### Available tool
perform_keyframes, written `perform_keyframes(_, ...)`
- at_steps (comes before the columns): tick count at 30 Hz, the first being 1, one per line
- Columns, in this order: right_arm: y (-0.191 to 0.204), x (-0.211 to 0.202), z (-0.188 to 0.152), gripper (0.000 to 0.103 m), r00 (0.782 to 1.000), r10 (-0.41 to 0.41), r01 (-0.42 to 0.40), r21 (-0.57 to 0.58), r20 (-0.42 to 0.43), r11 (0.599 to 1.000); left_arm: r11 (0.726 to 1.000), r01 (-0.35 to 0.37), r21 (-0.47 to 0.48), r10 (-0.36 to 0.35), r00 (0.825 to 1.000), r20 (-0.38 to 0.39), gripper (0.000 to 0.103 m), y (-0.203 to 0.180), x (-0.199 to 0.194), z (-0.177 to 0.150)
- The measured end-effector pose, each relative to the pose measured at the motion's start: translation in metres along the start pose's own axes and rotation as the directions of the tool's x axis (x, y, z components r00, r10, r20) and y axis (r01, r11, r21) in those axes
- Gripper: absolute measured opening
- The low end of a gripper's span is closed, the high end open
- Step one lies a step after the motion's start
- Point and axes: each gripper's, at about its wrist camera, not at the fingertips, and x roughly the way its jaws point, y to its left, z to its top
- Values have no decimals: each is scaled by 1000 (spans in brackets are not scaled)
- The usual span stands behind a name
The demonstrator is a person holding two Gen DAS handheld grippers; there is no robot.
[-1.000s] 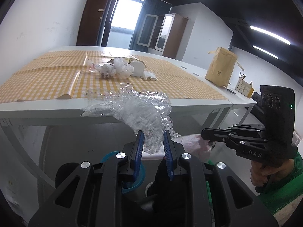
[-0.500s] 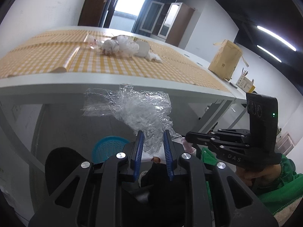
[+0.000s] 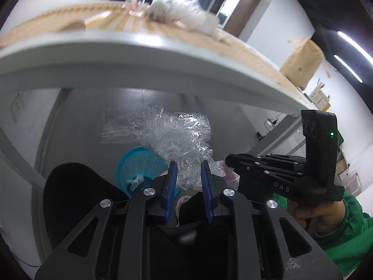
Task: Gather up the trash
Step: 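Carry the white bag and plastic wrap down over the wastebasket with both tools, then open both tools to drop the bag and wrap into the wastebasket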
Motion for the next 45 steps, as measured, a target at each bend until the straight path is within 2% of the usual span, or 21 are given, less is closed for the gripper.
perform_keyframes(7, -22, 53, 4, 0, 998, -14, 16, 34, -64, 999, 998, 0, -63, -6, 996, -89, 20, 25, 53, 3)
perform_keyframes(12, -35, 86, 5, 0, 995, -18, 23, 48, -99, 999, 993, -46, -109, 30, 989, -144, 20, 47, 86, 13)
perform_keyframes(15, -40, 105, 6, 0, 992, -33, 40, 51, -120, 998, 989, -45, -143, 20, 985, -171, 20, 54, 104, 16)
perform_keyframes(20, -54, 138, 7, 0, 986, -59, 70, 66, -156, 995, 989, -58, -134, 31, 979, -200, 20, 64, 131, 18)
perform_keyframes(24, -68, 169, 6, 0, 976, -46, 76, 136, -214, 988, 987, -58, -152, 22, 974, -227, 19, 74, 156, 19)
perform_keyframes(28, -79, 200, 12, 0, 969, -55, 92, 147, -242, 985, 977, -62, -205, 4, 963, -270, 19, 84, 184, 21)
perform_keyframes(32, -101, 235, 12, 0, 943, -50, 124, 208, -328, 970, 961, -94, -259, 1, 941, -338, 19, 97, 214, 22)
perform_keyframes(35, -110, 251, 12, 0, 933, -47, 139, 239, -358, 961, 952, -101, -290, -10, 934, -357, 19, 104, 233, 26)
perform_keyframes(40, -124, 271, 9, 0, 918, -51, 166, 267, -392, 949, 950, -144, -277, 14, 905, -424, 19, 105, 258, 22)
perform_keyframes(45, -138, 279, 5, 0, 906, -33, 179, 310, -423, 934, 957, -146, -251, 26, 903, -428, 20, 101, 258, 22)
